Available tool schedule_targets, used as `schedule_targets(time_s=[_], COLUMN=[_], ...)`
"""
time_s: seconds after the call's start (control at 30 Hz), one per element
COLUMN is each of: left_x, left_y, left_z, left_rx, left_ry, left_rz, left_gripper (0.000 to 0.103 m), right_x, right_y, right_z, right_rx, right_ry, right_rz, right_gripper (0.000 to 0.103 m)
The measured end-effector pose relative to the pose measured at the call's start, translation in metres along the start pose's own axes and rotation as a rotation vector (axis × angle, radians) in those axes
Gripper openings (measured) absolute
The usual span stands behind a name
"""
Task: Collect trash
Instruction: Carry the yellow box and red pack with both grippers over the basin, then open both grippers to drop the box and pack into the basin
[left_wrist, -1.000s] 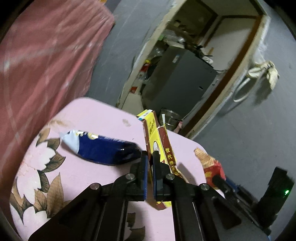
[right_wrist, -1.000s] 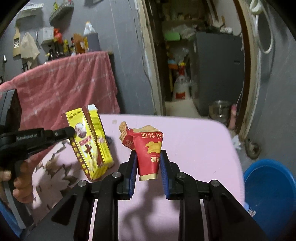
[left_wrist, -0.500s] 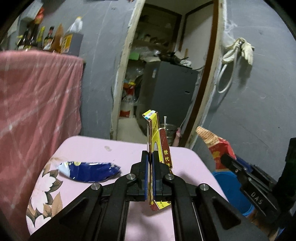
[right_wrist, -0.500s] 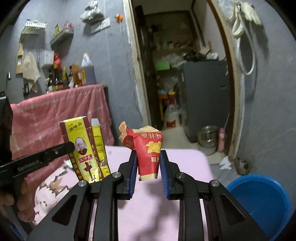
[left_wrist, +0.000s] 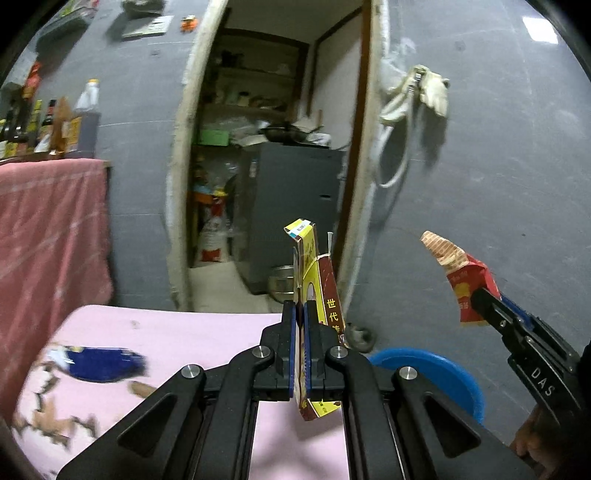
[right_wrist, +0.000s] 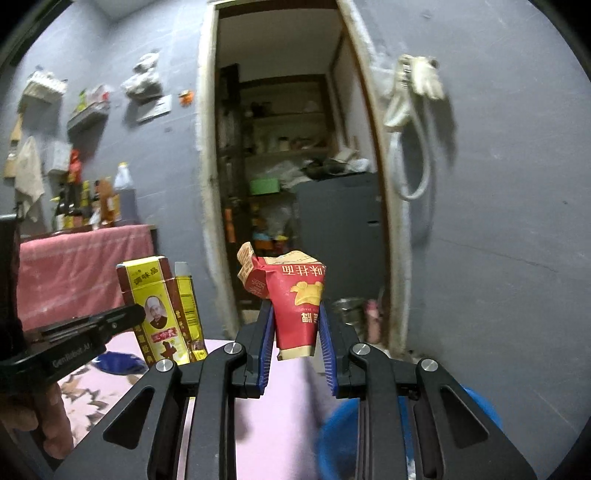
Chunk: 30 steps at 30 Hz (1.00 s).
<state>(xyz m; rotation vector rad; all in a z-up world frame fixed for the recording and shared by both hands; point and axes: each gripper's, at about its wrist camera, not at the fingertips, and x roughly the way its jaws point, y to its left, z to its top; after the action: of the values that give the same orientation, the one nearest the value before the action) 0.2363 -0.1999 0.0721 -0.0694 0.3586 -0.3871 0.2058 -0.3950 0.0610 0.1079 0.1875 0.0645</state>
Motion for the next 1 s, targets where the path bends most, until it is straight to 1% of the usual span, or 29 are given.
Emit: schedule_targets(time_s=[0.07,0.2,0.33,0.43,0.53,0.7,0.83,1.0], left_x=[0.011,0.031,0.049,0.066,0.078,0.102,0.114,0.127], left_y=[-0.020,-0.058,-0.089,-0.108,-0.120,-0.132,-0.131,-0.130], left_z=[-0.003,-0.009,-0.021,-0.032,-0.042,-0.057,-0.068,-0.076], left_rx=[0.004,0.029,0.065,0.080,0.087,0.098,0.079,0.089], left_ry=[0.005,0.020,0.041,0.080,0.119,0.204,0.258,0.315], left_rz=[-0.034,-0.078,-0.111,-0.133,-0.145,-0.145,-0.156,-0.170], left_gripper=[0.002,0.002,0.002,0.002,0.002,0.002,0.002,0.003], right_x=[-0.006,-0.019,-0.029,-0.031,-0.031,-0.028,-0.026,-0.021], right_y=[-0.017,-0.052,-0.086,-0.105,-0.119,-0.140,-0.146,-0.144], right_z=[-0.001,-0.007,-0.018,-0.028,-0.036,-0.050,-0.057,-0.060], right_rx=[0.014,0.029,0.067,0.089,0.108,0.169,0.185,0.188], right_ry=[-0.002,0.003,0.031,0.063,0.099,0.164,0.196,0.228], right_rz=[-0.036,-0.120,-0.171,-0.198,-0.221,-0.226,-0.226,-0.226], right_gripper=[0.021,0.021,0.021,0.021,0.021,0.022,0.022,0.024])
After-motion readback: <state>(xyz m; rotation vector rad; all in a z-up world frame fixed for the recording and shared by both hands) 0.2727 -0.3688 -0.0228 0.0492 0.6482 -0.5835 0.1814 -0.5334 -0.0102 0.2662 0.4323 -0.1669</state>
